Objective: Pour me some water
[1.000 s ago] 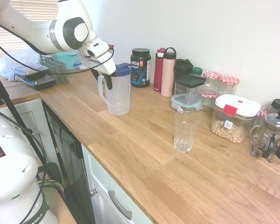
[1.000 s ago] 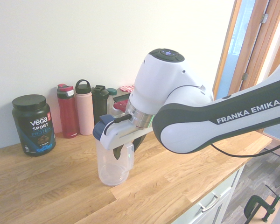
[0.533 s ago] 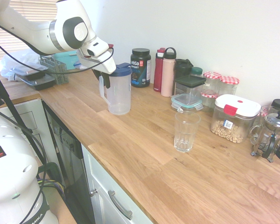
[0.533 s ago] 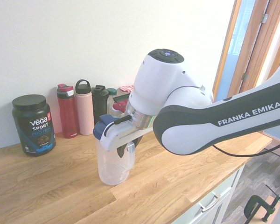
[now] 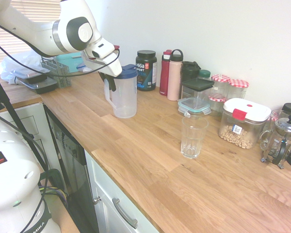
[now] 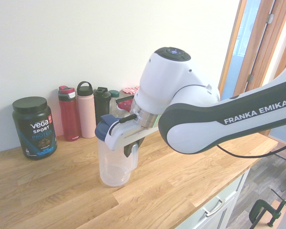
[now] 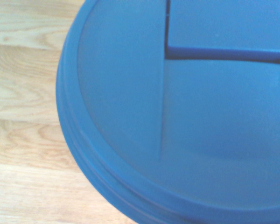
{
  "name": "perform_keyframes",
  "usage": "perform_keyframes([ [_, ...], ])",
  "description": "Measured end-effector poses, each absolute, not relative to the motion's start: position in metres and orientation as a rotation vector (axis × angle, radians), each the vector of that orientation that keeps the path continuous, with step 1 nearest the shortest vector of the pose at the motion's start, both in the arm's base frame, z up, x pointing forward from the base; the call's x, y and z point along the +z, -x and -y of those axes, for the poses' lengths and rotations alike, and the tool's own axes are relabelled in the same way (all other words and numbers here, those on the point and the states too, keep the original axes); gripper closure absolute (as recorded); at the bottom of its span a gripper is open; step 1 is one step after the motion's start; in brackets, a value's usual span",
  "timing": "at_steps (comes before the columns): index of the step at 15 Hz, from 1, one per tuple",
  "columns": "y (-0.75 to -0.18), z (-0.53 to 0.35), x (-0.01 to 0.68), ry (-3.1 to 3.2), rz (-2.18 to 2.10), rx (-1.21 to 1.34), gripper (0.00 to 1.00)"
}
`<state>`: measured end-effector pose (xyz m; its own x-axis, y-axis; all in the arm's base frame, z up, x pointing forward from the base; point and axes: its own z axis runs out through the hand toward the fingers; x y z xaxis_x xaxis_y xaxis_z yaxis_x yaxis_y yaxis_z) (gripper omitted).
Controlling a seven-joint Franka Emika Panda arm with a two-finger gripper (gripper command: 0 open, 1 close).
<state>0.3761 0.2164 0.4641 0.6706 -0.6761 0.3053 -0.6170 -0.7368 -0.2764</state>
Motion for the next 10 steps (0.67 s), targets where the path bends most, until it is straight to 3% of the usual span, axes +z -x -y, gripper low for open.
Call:
perform_keyframes([
  [4,-0.334,-0.173,0.514,2.799,-0.925,-0.494,1.0],
  [10,-0.261,-0.037,0.575,2.977,-0.643,-0.423,1.0],
])
